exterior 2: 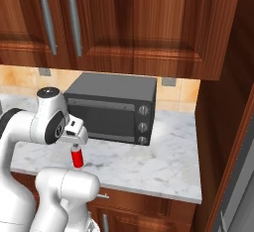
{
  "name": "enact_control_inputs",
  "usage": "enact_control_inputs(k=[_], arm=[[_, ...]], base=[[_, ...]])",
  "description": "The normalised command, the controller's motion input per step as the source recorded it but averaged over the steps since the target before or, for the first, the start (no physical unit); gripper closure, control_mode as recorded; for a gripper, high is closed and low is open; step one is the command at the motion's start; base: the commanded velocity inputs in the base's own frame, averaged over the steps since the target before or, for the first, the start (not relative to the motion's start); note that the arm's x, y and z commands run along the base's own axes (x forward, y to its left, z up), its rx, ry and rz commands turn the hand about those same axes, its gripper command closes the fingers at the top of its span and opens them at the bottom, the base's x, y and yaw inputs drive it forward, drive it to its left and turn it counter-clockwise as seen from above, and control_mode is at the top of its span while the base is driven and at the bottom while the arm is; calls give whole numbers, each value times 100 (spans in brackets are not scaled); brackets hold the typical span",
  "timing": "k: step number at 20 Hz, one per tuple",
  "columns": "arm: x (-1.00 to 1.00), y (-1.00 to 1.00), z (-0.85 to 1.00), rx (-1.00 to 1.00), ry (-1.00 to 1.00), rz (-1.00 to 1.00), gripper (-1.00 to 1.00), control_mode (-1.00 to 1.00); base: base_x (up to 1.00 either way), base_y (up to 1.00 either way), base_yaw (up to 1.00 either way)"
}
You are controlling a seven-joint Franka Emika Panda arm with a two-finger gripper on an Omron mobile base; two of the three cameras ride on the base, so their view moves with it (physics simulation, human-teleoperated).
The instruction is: Four empty soda cans are scattered around the kitchen. Gather all the cans and cluster them next to the stove for recycling.
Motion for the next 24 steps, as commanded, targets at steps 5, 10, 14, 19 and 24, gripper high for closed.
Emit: enact_control_inputs(k=[5, 10, 14, 19, 24], arm=[[68, 0, -12, -4, 8, -1, -100, -100], [32, 15, 0, -8, 6, -8, -100, -100], [1, 6, -5, 0, 0, -10, -100, -100], [-1, 0, -41, 0, 0, -2, -100, -100], [0, 0, -70, 0, 0, 0, -100, -100]], base=[[0, 0, 0], [0, 0, 0], [0, 0, 0], [0, 0, 0], [0, 0, 0]])
